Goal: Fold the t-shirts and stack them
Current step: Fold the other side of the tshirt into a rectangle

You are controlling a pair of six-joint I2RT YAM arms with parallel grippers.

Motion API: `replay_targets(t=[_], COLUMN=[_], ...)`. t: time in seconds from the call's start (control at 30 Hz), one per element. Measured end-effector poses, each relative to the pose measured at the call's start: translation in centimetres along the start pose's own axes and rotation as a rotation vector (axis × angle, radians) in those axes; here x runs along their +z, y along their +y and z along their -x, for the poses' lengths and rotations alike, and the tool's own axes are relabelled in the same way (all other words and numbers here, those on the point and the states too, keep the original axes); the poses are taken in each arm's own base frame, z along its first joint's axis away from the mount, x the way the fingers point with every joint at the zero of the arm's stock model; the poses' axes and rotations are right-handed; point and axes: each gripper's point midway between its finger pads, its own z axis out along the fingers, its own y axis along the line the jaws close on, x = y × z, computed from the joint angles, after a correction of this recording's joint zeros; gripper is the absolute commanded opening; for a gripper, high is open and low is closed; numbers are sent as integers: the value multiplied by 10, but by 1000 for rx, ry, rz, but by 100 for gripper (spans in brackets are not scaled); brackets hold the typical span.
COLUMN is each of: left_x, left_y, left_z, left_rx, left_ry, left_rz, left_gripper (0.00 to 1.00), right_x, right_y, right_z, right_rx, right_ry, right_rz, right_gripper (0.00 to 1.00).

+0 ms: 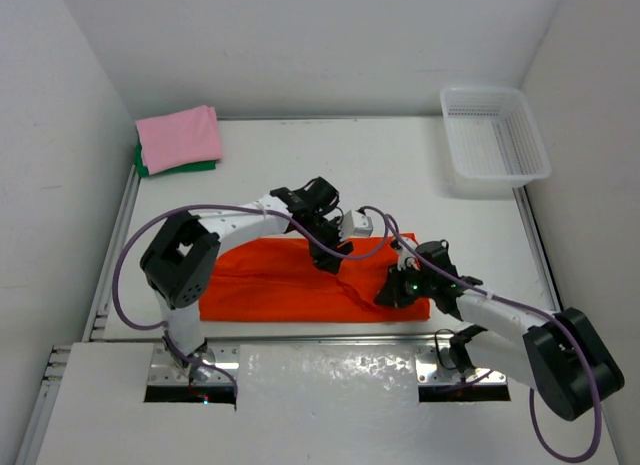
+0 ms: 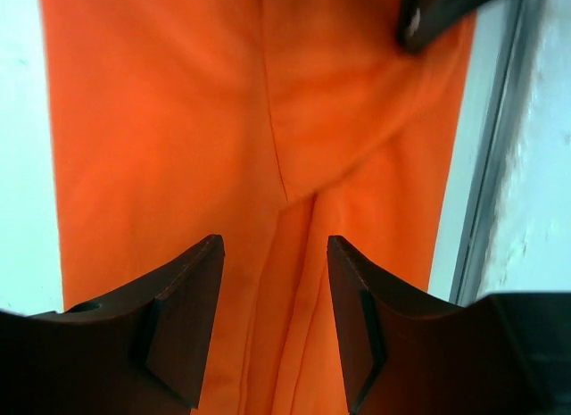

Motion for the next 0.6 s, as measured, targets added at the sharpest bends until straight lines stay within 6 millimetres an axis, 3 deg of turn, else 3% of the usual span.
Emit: replay_targets(t=[0.1, 0.3, 0.43, 0.53, 0.6], left_x=[8, 48, 74, 81, 84], left_y=[-1, -31, -49, -53, -55], left_z=[15, 36, 32, 18, 9], left_rx=[-10, 28, 35, 49, 68], left_ry=[-34, -52, -37, -18, -15], left_rz=[27, -28, -89, -115, -130], left_gripper=[48, 48, 44, 35, 34], right_x=[1, -2, -4, -6, -6], right_y=[-3, -11, -8, -5, -7], right_z=[-2, 6, 15, 20, 12], right_rx=[-3, -24, -30, -11, 19], right_ry=[-5, -50, -91, -123, -123], right_rz=[-14, -74, -74, -67, -69], right_gripper=[0, 0, 0, 0, 0])
